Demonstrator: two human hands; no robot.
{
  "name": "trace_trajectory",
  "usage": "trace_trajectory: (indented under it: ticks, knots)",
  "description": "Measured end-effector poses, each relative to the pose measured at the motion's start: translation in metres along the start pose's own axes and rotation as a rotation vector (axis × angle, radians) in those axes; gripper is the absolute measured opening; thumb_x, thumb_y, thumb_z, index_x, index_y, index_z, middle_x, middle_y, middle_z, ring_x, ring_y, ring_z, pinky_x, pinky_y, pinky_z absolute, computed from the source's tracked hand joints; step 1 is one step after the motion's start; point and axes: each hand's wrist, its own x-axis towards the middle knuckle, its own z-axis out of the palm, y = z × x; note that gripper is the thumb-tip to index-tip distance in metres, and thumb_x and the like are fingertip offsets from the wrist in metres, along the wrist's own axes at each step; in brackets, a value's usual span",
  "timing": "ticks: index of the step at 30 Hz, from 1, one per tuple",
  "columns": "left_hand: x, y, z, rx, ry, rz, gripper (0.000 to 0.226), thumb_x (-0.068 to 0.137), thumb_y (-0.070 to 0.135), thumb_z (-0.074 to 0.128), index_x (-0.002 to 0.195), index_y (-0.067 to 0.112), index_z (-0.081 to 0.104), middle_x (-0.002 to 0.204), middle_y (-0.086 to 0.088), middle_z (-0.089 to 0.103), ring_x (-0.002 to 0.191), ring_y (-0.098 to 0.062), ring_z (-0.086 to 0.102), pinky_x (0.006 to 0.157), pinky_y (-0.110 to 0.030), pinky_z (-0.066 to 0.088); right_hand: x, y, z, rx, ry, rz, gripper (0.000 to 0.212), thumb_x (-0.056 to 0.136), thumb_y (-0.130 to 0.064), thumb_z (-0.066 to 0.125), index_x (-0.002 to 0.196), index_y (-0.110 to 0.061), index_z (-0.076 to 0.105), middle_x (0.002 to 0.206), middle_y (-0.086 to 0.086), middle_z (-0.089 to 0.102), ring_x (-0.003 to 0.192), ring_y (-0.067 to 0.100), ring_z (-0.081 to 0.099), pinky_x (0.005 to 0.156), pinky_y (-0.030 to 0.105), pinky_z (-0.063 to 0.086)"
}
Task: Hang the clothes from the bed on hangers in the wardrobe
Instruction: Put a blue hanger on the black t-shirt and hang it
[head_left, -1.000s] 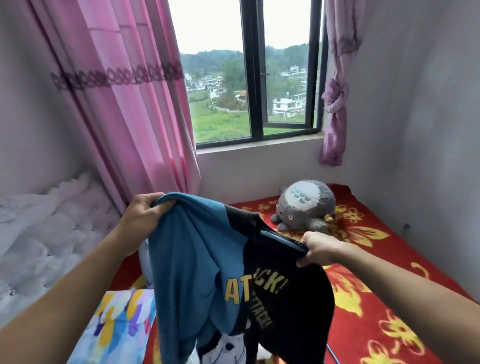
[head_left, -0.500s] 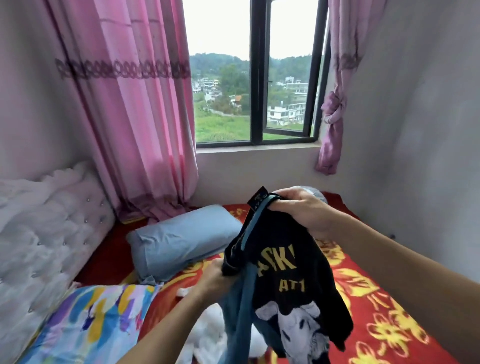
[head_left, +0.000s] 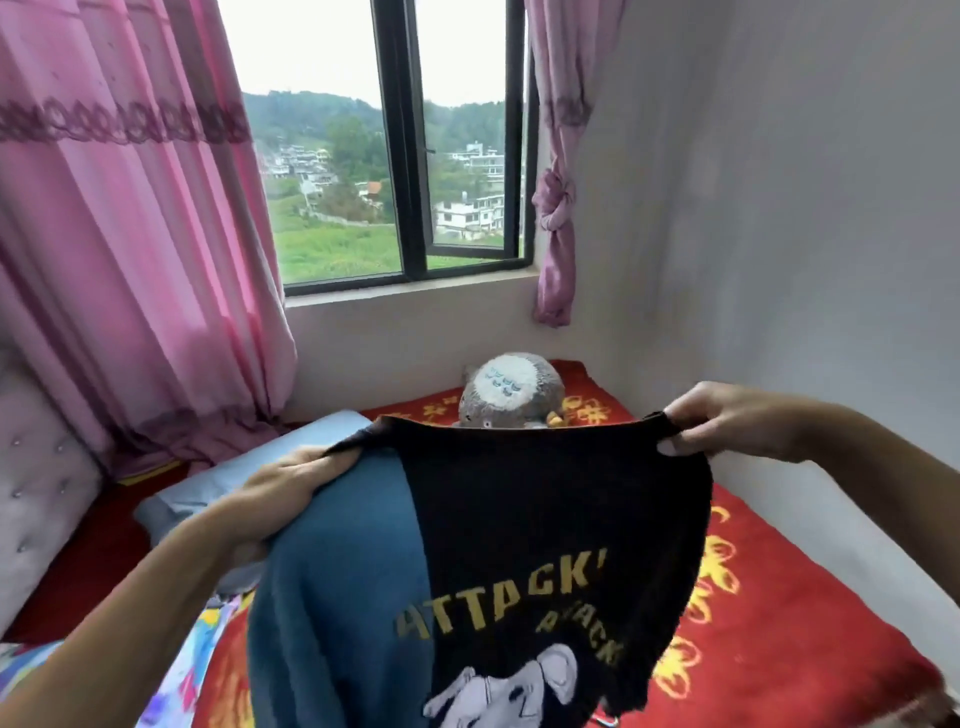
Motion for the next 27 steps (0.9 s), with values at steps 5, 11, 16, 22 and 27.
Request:
trace_trajectory:
  ticks: [5,11,16,22,27]
  knots:
    - [0.008,0.011,-0.009,-0.274,-0.205,-0.261,0.061,0.054,0.035,0.084,0.109,0.012,0.072,0.112,-0.015,0.070,0.103,-0.032,0.065,0.093,-0.045,0.050,-0.019,-0.008,-0.004,0.468,0.086,-0.120,0.030,0.091,-0.014,0.054,0.116,-0.005,0.067,0.106,0.014,0.072,0.087,0.021,0.071,0.070,0.024,0.058]
    - [0.053,-0.058,0.041,0.119,-0.111,-0.179,0.015,0.079,0.022,0.066,0.078,0.008,0.070,0.070,-0.006,0.062,0.059,-0.012,0.055,0.051,-0.022,0.040,0.052,0.071,0.036,0.468,0.111,0.120,0.020,0.094,-0.015,0.059,0.106,-0.002,0.069,0.100,0.016,0.073,0.083,0.024,0.070,0.070,0.029,0.056]
    - [0.096,-0.187,0.086,0.548,-0.020,-0.191,0.025,0.073,-0.004,0.053,0.059,0.016,0.058,0.050,0.013,0.049,0.049,0.004,0.043,0.051,-0.022,0.030,0.129,0.187,0.113,0.035,0.087,0.326,0.021,0.092,-0.017,0.062,0.071,-0.015,0.065,0.060,-0.012,0.057,0.055,0.003,0.049,0.052,0.022,0.036]
    - [0.127,-0.318,0.141,0.595,0.110,-0.484,0.020,0.067,-0.004,0.040,0.061,0.012,0.050,0.064,-0.007,0.054,0.069,-0.024,0.051,0.060,-0.033,0.034,0.184,0.294,0.191,-0.372,-0.068,0.392,0.028,0.083,-0.020,0.052,0.107,-0.029,0.064,0.111,-0.001,0.066,0.107,0.024,0.061,0.077,0.030,0.044]
    - [0.130,-0.360,0.197,0.619,0.166,-0.512,0.021,0.081,0.027,0.068,0.074,0.013,0.054,0.071,0.001,0.056,0.067,-0.013,0.049,0.057,-0.025,0.035,0.195,0.369,0.239,-0.554,-0.350,0.238,0.031,0.084,-0.016,0.049,0.111,-0.026,0.061,0.115,0.001,0.063,0.110,0.026,0.058,0.079,0.032,0.044]
